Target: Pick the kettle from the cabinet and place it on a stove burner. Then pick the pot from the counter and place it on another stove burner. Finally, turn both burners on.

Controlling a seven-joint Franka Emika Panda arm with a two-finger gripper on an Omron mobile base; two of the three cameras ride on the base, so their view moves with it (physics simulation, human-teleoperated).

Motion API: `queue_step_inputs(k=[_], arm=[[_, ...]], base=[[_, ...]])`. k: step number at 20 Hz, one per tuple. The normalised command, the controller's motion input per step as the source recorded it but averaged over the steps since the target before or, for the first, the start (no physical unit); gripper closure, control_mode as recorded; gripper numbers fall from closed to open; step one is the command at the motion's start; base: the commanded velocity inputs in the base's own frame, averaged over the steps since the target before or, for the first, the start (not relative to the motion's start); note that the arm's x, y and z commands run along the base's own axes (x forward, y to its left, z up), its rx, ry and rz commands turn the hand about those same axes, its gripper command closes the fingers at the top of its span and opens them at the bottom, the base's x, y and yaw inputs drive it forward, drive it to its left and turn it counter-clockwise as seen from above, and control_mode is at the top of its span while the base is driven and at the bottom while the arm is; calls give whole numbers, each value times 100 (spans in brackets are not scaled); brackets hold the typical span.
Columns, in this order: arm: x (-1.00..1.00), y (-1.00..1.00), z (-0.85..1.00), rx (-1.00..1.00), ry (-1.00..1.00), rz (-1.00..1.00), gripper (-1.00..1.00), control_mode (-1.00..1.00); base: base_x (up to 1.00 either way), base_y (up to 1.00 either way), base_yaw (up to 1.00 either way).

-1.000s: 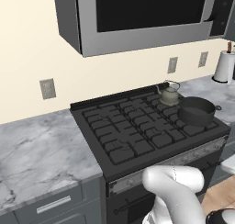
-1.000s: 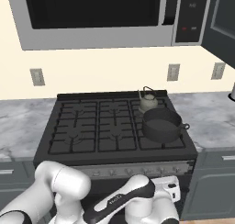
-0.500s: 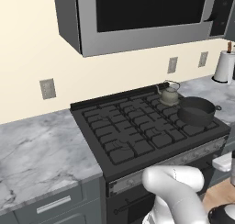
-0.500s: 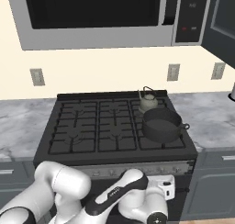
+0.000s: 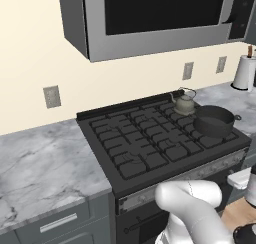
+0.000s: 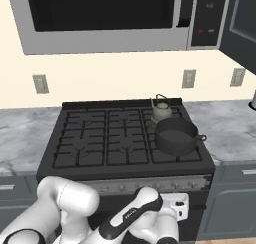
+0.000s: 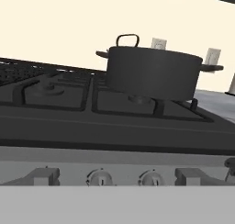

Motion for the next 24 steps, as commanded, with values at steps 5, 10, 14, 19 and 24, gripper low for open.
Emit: queue_step_inputs(k=[5,10,14,19,24], arm=[[10,-10,-5,0,-5,0,-100,-100],[12,-3,0,0,0,0,-100,-100],[16,-6,-1,0,0,0,-100,-100],[11,-5,-6,0,0,0,-100,-100],[1,-11,-16,0,0,0,-100,-100]], base=[[0,0,0],[0,0,0],[0,0,0],[0,0,0],[0,0,0]])
